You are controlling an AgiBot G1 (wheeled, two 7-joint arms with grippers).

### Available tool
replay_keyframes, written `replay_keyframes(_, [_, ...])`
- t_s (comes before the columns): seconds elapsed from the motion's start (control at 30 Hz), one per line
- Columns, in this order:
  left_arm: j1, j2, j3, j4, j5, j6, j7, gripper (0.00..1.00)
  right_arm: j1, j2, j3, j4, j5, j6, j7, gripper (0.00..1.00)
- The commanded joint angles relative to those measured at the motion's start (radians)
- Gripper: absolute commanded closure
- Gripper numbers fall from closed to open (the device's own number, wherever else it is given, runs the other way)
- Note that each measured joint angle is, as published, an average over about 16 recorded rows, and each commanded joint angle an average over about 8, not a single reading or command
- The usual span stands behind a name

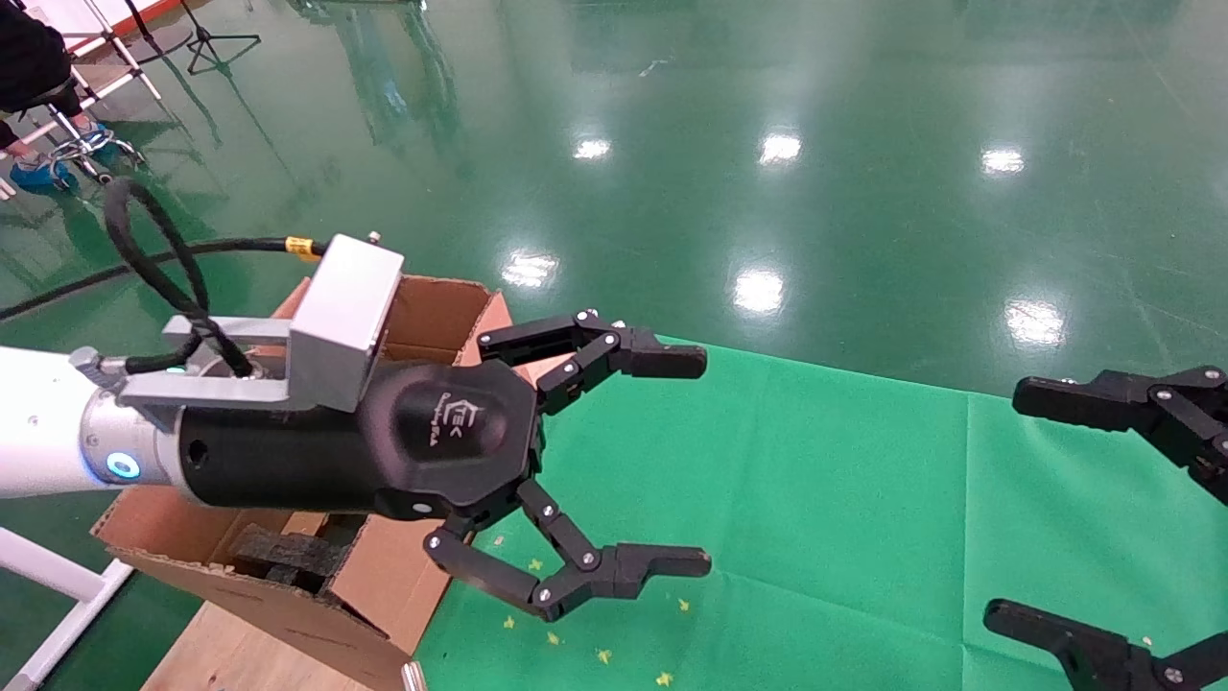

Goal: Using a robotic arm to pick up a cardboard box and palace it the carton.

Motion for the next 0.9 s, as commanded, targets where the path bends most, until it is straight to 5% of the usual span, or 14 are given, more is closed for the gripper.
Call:
replay_keyframes(0.03, [0.000, 0.000, 0.000, 0.000, 0.000, 0.000, 0.000, 0.00, 0.000, 0.000, 0.000, 0.000, 0.000, 0.000, 0.000, 0.00])
replay_keyframes(0.9, [-0.002, 0.000, 0.001, 0.002, 0.002, 0.000, -0.001, 0.00, 0.000, 0.000, 0.000, 0.000, 0.000, 0.000, 0.000, 0.00])
